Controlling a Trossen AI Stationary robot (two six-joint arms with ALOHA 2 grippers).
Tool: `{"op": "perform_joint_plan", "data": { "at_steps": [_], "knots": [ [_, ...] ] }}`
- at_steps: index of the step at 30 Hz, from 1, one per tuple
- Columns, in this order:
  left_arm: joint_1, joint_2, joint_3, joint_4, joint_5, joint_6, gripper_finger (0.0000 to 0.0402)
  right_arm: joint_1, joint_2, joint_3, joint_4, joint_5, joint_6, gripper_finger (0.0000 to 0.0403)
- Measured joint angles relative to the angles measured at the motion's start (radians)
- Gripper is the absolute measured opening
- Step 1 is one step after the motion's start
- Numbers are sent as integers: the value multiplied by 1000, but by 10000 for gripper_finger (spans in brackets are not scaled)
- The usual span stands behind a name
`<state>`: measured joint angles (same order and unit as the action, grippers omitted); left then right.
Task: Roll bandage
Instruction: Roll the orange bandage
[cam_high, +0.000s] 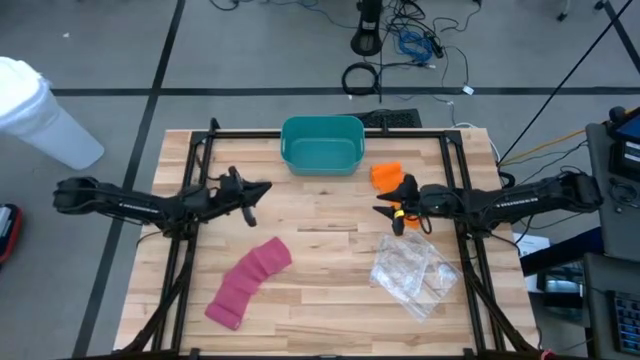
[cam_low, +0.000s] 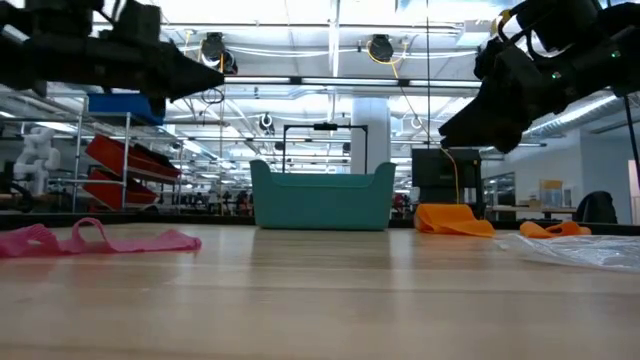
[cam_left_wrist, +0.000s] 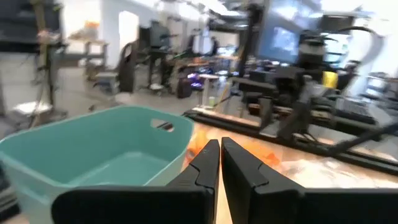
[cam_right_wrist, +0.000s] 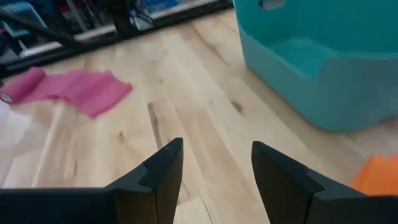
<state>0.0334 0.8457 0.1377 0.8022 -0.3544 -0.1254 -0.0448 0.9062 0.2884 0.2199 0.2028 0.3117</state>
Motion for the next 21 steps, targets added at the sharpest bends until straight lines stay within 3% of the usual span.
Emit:
{"op": "perform_joint_plan", "data": {
  "at_steps": [9, 17, 21],
  "knots": [
    [0, 185, 107, -55, 24, -23, 22, 0, 39, 120, -329, 3, 101, 176],
    [-1, 206, 272, -367, 73, -16, 22, -2, 85, 236, -608, 10, 137, 176],
    [-1, 217, 355, -467, 4, -23, 22, -44, 144, 245, -613, 14, 101, 176]
  ]
}}
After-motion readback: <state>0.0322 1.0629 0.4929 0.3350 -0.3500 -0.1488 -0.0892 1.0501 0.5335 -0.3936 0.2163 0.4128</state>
